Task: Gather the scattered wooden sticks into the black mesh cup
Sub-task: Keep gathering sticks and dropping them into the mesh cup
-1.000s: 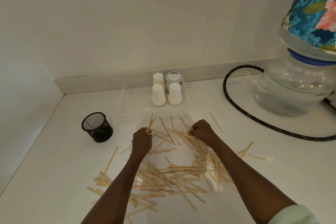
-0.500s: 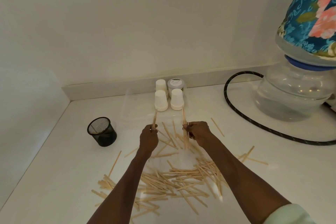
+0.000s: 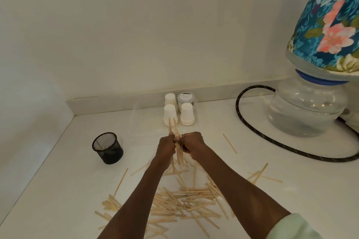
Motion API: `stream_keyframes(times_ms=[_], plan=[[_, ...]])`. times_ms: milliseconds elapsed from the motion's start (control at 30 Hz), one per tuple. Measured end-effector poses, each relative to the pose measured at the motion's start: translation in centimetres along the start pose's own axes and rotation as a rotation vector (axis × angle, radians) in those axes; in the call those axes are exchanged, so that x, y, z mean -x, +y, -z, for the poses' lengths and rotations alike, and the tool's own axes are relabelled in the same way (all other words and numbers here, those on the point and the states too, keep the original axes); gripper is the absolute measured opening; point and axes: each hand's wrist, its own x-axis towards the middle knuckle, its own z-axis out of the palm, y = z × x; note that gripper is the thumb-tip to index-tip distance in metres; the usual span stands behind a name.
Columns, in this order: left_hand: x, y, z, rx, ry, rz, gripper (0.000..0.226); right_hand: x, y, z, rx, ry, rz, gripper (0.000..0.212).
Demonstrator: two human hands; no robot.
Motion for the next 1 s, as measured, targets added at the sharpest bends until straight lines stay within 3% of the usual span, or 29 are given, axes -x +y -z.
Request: stream_keyframes(times_ms=[67,167,367,633,733,833,1000], plan=[[0.0,0.3,-0.1,-0.009,-0.011,-0.040,0.054,0.3,0.0,-0.4,0.084,0.037,0.063,0.017],[0.1,0.9,-0.2,-0.035,0.012,-0.071,0.055,1.2,-0.3,-0.8,0.198,0.095,0.176,0.010],[-0.2,1.5,-0.6,0.019,0.054,0.004,0.050,2.6,-1.1,-1.6,0.424,0.189,0.383,0.018],[-0.4,1.7,-0.7,0.209,0.178,0.086,0.046,2.9,-1.7,-2.0,0.532,0.045,0.472,0.019],[-0.2,1.7,-0.5,0.196,0.259,0.112,0.041,2.7,-1.9,-1.2,0.489,0.010,0.430,0.023],[-0.3,2.1,-0.3,0.226,0.301,0.097,0.043,2.5,-2.1,-0.2,0.676,-0.036,0.306,0.022],[-1.0,2.4,0.6,0.244,0.361,0.083,0.046,3.5,-1.9,1.6,0.700,-0.442,-0.108,0.029]])
